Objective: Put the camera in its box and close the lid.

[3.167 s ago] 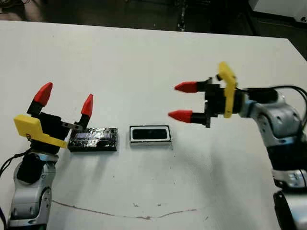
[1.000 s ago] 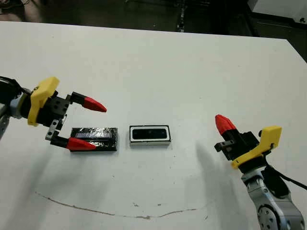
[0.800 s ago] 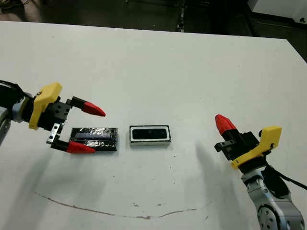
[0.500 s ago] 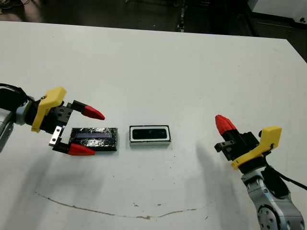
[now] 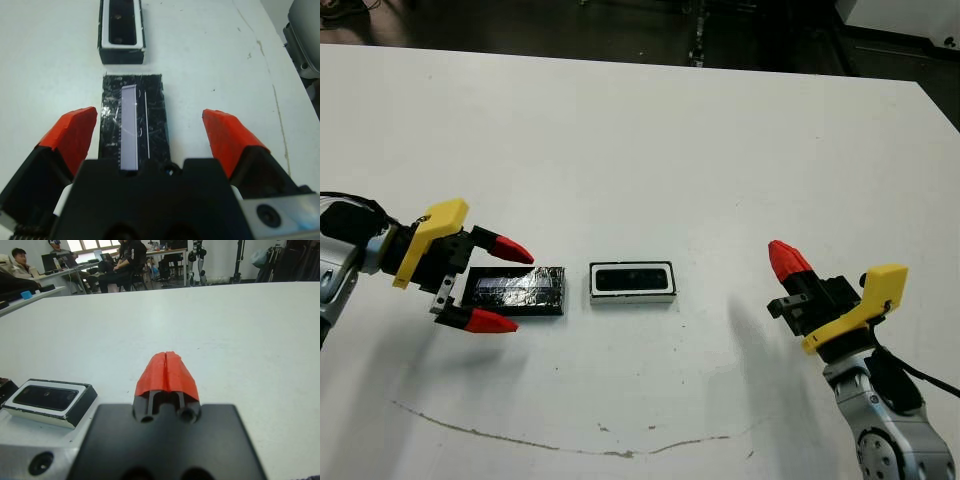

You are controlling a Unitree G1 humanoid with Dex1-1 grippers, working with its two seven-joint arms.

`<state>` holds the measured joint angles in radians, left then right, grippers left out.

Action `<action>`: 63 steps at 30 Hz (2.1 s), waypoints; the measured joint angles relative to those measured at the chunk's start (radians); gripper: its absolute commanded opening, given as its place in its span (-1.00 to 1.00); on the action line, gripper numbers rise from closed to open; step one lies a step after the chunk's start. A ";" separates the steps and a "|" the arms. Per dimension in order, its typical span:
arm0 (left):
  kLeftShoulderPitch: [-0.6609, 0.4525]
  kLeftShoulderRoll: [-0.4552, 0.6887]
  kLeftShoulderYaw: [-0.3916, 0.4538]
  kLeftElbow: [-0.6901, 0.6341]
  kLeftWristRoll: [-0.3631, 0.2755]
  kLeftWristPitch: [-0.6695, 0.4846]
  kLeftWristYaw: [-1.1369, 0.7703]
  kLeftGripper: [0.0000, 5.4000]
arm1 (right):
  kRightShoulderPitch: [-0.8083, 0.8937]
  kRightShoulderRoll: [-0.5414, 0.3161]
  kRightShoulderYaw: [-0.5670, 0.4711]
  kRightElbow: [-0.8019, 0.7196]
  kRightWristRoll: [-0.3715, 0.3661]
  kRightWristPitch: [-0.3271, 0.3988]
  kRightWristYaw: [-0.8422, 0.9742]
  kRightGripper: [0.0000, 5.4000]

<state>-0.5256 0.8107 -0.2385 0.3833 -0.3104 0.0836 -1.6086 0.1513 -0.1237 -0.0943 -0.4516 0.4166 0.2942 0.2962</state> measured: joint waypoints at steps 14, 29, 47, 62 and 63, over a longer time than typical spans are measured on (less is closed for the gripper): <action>0.004 0.000 0.019 -0.034 0.041 0.146 0.057 0.79 | 0.002 0.000 0.000 0.007 -0.001 0.000 -0.001 -1.00; 0.058 0.007 0.043 -0.142 0.061 0.233 0.156 0.17 | 0.002 0.000 0.000 0.012 0.007 0.000 0.000 -1.00; 0.152 -0.098 0.251 -0.253 -0.051 0.306 0.451 0.17 | 0.002 -0.002 0.000 0.011 0.002 0.000 -0.006 -1.00; 0.050 -0.159 0.205 -0.217 -0.111 0.336 0.417 0.17 | 0.001 -0.002 0.008 0.004 0.002 0.004 -0.018 -1.00; 0.047 -0.163 0.193 -0.203 -0.108 0.327 0.401 0.17 | 0.001 -0.002 0.008 0.004 0.002 0.004 -0.018 -1.00</action>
<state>-0.4782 0.6480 -0.0456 0.1803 -0.4188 0.4104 -1.2073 0.1523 -0.1261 -0.0859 -0.4474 0.4183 0.2977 0.2779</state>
